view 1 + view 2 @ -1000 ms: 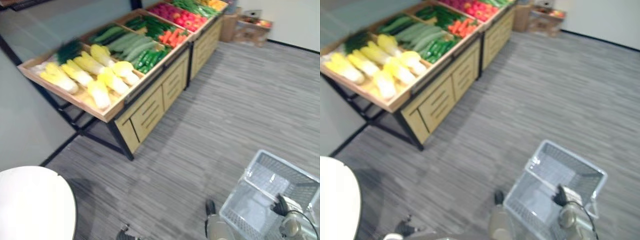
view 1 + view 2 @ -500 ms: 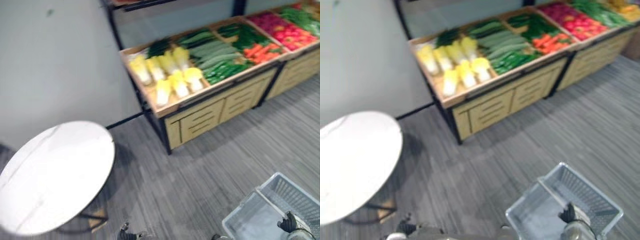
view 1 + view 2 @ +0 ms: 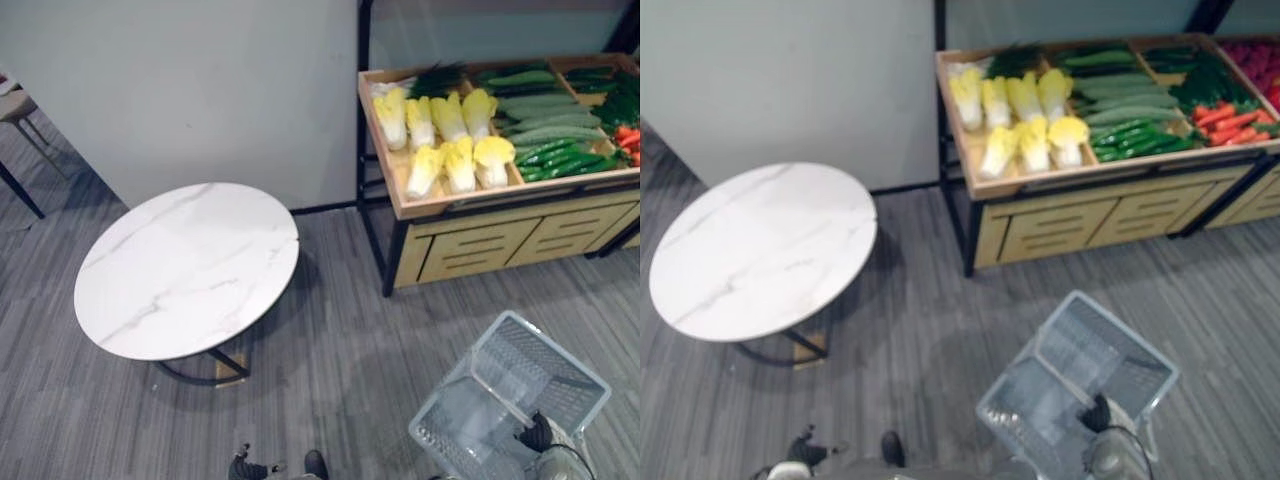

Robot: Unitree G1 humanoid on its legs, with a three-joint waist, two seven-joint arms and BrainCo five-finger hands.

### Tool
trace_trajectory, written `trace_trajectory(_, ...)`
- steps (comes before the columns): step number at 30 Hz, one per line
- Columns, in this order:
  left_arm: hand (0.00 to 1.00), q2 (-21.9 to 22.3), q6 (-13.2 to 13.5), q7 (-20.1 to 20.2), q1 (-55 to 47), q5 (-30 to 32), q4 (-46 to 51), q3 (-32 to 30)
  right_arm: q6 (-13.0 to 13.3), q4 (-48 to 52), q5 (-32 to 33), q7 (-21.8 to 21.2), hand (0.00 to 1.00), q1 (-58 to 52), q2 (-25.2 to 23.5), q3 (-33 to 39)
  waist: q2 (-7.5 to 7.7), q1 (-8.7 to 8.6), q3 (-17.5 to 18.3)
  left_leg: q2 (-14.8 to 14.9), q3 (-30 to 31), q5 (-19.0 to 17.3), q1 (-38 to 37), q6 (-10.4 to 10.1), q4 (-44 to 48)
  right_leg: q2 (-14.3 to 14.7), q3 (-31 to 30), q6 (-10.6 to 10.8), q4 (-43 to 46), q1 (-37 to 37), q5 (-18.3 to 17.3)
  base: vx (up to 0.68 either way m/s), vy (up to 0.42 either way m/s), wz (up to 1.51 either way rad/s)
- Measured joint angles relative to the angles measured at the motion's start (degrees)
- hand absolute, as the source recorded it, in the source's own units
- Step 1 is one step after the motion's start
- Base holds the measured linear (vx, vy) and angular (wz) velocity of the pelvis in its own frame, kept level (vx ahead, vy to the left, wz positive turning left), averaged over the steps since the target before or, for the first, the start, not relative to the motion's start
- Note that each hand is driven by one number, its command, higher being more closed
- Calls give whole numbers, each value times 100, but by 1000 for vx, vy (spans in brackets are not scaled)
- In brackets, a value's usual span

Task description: Pick vegetable in the basket

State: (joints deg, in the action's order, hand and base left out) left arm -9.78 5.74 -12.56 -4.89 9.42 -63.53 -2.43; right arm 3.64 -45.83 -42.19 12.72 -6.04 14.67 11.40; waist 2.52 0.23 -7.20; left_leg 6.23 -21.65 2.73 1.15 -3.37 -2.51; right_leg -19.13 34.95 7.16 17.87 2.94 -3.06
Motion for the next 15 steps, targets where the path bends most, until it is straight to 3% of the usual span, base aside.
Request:
trace_trajectory(4, 0, -263, 3, 1, 14, 86, 9, -6, 2, -11, 120, -29, 100, 213, -138, -286, 278, 33, -146, -127, -273, 17, -38, 2, -266, 0, -635, -13, -91, 269, 66, -118, 69, -31)
trace_trajectory(5, 0, -314, 2, 280, 234, 316, -198, 55, -48, -429, 277, -130, 100, 476, 6, -402, 208, 154, -361, -145, 162, 175, -38, -79, -333, 619, -1742, -21, -1173, -34, 14, 0, 0, -10)
trace_trajectory(15, 0, -392, 42, 499, 231, 98, -202, 15, 17, -427, 347, -196, 100, 412, 6, -397, 191, 147, -352, -116, -6, 111, -195, -103, -331, 678, -1910, 8, -1282, -122, 30, 6, -3, -9)
